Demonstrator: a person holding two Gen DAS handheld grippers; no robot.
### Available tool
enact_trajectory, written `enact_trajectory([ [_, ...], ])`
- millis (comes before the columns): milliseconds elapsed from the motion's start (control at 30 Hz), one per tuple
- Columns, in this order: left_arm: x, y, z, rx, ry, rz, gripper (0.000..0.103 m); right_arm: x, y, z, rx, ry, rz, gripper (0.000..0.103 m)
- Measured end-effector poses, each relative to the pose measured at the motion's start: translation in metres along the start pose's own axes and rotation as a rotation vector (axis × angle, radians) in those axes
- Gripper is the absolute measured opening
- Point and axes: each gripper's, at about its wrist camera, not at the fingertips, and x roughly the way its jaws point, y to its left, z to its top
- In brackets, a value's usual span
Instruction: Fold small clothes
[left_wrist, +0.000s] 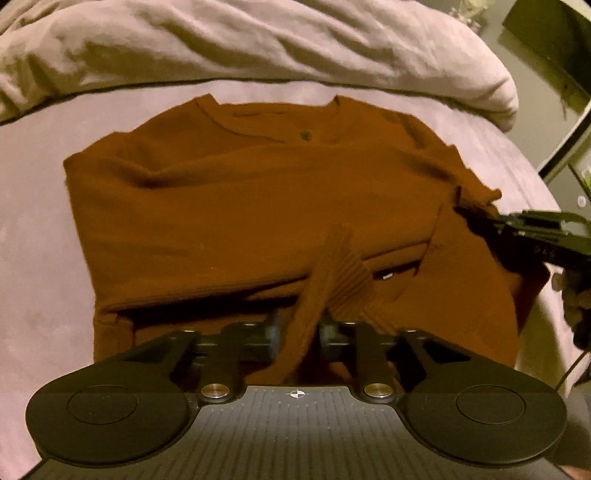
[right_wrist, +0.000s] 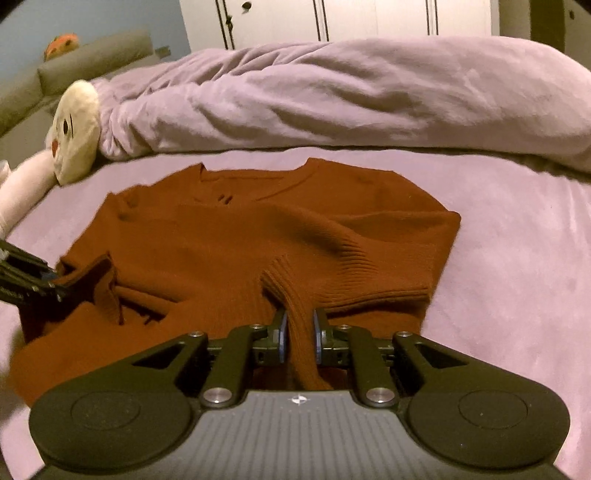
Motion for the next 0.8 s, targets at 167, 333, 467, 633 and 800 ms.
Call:
enact_trajectory([
  [167, -0.029, 0.003, 0.003, -0.062, -0.057, 0.002, 0.01, -0.018, 0.005, 0.002, 0.006, -0.043, -0.011, 0.008],
  [333, -0.084, 0.013, 0.011, -0.11, -0.197, -0.009, 0.01, -0.056, 0.002, 0.016, 0.034, -0.145, 0.019, 0.008],
  [467, -0.114, 0.032, 0.027, -0.181, -0.301, 0.021, 0.01, -0.069, -0.001, 0.037, 0.042, -0.213, -0.006, 0.008],
  [633, -0.11, 0.052, 0.044, -0.243, -0.329, 0.091, 0.009, -0.059, -0.005, 0.06, 0.061, -0.257, -0.079, 0.006],
  [800, -0.078, 0.068, 0.042, -0.253, -0.275, 0.159, 0.01, -0.035, -0.015, 0.07, 0.093, -0.216, -0.111, 0.001],
])
